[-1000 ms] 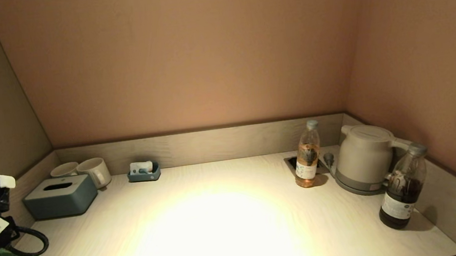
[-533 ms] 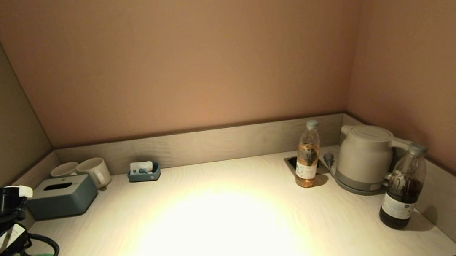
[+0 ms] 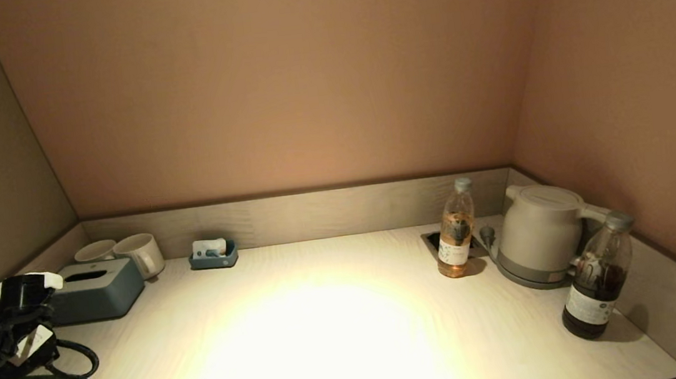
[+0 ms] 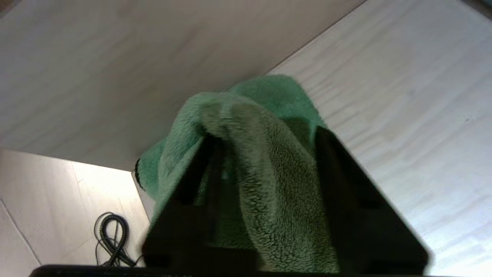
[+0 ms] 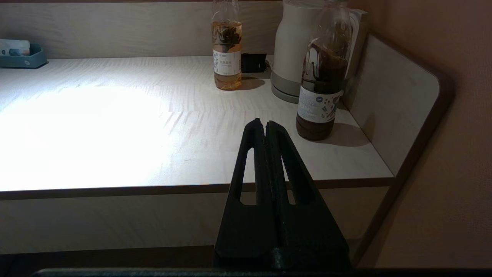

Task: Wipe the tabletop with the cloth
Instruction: Place the tablecloth

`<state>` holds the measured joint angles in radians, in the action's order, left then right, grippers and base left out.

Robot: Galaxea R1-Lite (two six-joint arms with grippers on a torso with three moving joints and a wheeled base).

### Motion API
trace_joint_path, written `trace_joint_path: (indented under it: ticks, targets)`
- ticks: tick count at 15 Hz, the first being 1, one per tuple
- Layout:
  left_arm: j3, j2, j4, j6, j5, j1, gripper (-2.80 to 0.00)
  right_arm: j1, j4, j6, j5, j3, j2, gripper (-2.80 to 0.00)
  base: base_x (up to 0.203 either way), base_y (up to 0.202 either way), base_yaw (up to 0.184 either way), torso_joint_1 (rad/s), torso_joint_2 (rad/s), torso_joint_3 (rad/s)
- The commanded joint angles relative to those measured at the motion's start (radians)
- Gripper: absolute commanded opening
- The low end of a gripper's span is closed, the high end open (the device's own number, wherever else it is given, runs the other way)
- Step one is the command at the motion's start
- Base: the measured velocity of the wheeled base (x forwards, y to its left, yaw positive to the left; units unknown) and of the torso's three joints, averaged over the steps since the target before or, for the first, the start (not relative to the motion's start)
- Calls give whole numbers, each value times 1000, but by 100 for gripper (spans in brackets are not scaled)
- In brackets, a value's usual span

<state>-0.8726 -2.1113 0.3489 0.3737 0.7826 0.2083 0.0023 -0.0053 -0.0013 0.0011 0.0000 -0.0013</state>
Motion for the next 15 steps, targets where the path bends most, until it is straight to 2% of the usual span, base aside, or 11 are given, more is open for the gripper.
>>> trace_joint_path:
  ticks: [1,5,7,10,12,14,15]
  targets:
    - [-52,7,-1,-2,4,0,0,1,-1,0,0,0,1,-280,0,0,0,0,0,0]
    - [-83,83,1,-6,3,-36,0,1,-1,0,0,0,1,-280,0,0,0,0,0,0]
    - [-77,166,-5,-4,9,-111,0,0,-1,0,2,0,1,-280,0,0,0,0,0,0]
    - [-44,239,-21,-4,33,-172,0,1,-1,0,0,0,1,-280,0,0,0,0,0,0]
    - [-10,387,-43,-14,38,-235,0,1,-1,0,1,0,1,-280,0,0,0,0,0,0]
    - [13,547,-71,-65,3,-312,0,1,-1,0,2,0,1,-280,0,0,0,0,0,0]
    - [22,631,-79,-106,-50,-341,0,1,-1,0,0,0,1,-280,0,0,0,0,0,0]
